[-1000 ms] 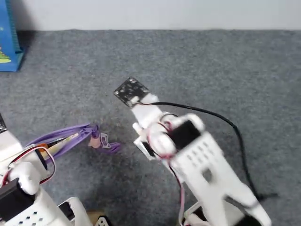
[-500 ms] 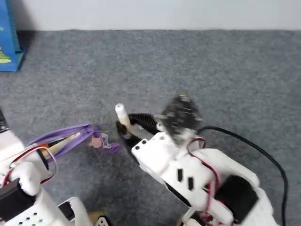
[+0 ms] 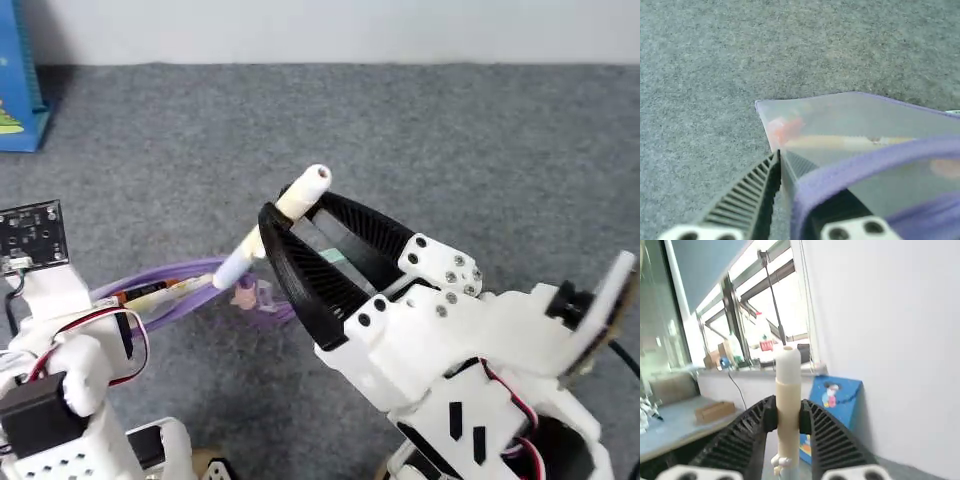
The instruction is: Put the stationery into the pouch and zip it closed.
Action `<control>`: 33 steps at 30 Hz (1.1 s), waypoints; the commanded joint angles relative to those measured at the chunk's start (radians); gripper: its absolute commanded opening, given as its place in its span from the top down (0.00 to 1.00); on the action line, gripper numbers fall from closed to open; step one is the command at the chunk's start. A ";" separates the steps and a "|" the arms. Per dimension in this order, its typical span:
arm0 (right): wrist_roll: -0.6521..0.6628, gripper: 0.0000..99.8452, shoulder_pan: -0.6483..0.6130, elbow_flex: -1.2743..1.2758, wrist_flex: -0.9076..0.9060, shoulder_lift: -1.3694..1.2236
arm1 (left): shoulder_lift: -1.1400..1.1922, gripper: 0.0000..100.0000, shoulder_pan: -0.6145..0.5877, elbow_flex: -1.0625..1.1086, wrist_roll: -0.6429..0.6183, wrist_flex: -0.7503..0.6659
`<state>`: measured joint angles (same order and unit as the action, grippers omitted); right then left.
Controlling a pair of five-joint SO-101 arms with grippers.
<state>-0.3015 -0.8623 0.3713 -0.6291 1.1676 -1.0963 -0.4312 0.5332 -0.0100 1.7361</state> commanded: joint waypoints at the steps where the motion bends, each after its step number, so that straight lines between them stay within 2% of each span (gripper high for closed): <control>1: -0.029 0.99 -0.008 0.123 0.153 -0.027 | 0.009 0.99 0.006 -0.028 0.005 0.008; 6: -0.029 0.99 -0.019 0.367 0.386 -0.039 | 0.009 0.99 0.006 -0.027 0.005 0.009; 15: 0.032 0.99 -0.117 0.554 0.472 -0.042 | 0.009 0.99 0.006 -0.019 0.005 0.009; 22: 0.150 0.99 -0.119 0.786 0.739 -0.064 | 0.009 0.99 0.006 -0.002 0.003 0.006; 27: 0.158 0.98 -0.143 0.772 0.682 -0.151 | 0.009 0.99 0.005 -0.002 0.003 0.006; 33: 0.155 0.73 -0.219 0.605 0.358 -0.134 | 0.009 0.99 0.005 -0.002 0.003 0.008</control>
<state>-0.1542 -1.0541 1.1170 -0.1166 1.0157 -1.0963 -0.4312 0.5347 -0.0100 1.7361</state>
